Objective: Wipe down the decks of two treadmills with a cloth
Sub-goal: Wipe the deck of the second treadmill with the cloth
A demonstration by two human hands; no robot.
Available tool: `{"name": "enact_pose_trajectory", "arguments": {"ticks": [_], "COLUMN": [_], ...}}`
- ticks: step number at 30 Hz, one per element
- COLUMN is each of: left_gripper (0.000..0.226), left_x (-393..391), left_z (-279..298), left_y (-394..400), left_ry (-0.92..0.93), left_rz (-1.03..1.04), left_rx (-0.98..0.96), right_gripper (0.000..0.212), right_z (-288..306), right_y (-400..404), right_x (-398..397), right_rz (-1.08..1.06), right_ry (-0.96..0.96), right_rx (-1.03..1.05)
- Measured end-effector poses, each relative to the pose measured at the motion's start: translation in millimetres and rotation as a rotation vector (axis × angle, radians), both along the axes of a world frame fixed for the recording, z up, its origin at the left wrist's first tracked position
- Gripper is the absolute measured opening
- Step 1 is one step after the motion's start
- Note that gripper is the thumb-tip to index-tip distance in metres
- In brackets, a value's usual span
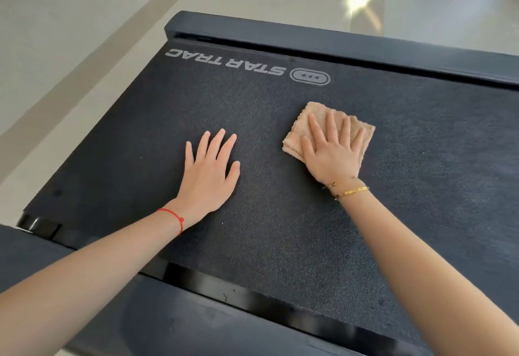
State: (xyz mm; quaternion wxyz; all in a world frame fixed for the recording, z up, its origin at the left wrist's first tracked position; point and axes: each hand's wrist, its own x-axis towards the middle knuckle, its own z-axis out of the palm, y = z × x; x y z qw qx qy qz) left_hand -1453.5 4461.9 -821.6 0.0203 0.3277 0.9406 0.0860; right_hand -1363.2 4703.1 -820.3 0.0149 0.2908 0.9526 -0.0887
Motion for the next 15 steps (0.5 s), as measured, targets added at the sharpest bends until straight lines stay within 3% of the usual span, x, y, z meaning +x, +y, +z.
{"name": "enact_pose_trajectory", "arguments": {"ticks": [7,15], "left_gripper": [0.057,0.059], "left_x": [-16.7,-34.4], "left_z": [3.9,-0.9], "left_y": [32.8,59.0], "left_ry": [0.013,0.003], "left_rz": [-0.012,-0.052], "left_rx": [0.013,0.002], "right_gripper": [0.056,0.057], "right_z": [0.7,-1.4], "right_y": [-25.6,70.8], "right_x": [30.3,-25.8], "right_rz": [0.216,0.024], "right_ry": [0.106,0.028], "right_rx": [0.001,0.043]}}
